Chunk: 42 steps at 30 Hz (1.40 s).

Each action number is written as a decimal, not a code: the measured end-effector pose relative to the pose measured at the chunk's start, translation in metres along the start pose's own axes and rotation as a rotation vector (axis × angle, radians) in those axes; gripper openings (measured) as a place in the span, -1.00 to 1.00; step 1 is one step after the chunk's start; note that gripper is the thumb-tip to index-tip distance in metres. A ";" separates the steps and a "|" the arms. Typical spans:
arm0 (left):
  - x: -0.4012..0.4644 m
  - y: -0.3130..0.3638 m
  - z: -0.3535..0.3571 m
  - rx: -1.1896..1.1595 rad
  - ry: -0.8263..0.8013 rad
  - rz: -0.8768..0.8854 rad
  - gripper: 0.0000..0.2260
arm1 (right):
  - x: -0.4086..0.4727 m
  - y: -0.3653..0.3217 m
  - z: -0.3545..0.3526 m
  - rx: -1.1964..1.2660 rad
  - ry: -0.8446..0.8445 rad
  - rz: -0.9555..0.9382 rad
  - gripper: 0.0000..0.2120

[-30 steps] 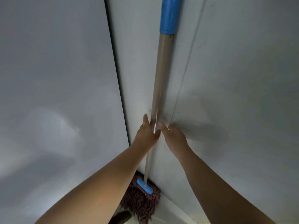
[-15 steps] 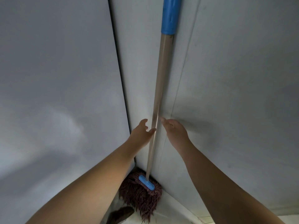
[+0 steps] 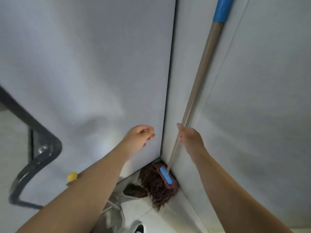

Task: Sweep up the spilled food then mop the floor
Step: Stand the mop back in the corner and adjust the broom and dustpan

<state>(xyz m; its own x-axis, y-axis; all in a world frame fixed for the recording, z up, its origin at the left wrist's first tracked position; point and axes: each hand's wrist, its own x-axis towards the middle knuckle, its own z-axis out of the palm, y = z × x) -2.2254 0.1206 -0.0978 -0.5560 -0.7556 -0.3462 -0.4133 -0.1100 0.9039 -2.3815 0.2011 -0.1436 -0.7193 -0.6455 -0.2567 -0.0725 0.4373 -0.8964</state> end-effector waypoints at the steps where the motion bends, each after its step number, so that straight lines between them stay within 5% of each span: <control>1: -0.022 -0.011 -0.010 -0.025 0.050 -0.026 -0.91 | -0.006 0.010 0.004 0.014 -0.043 0.005 -0.55; 9: -0.164 -0.100 -0.026 -0.201 0.348 -0.298 -0.90 | -0.089 0.088 0.059 0.006 -0.376 0.184 -0.61; 27: -0.322 -0.288 -0.106 -0.561 0.524 -0.588 -0.89 | -0.255 0.123 0.225 -0.289 -0.738 0.169 -0.65; 35: -0.291 -0.370 -0.178 -0.650 0.481 -0.694 -0.90 | -0.262 0.164 0.307 -0.368 -0.699 0.253 -0.63; 42: -0.196 -0.502 -0.154 -0.823 0.535 -0.655 -0.87 | -0.205 0.300 0.415 -0.443 -0.742 0.278 -0.64</control>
<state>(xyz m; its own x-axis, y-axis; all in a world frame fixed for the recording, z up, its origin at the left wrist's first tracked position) -1.7981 0.2240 -0.4447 0.0428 -0.5536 -0.8317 0.1905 -0.8127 0.5507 -1.9692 0.2052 -0.5099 -0.1317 -0.6511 -0.7475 -0.3324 0.7394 -0.5855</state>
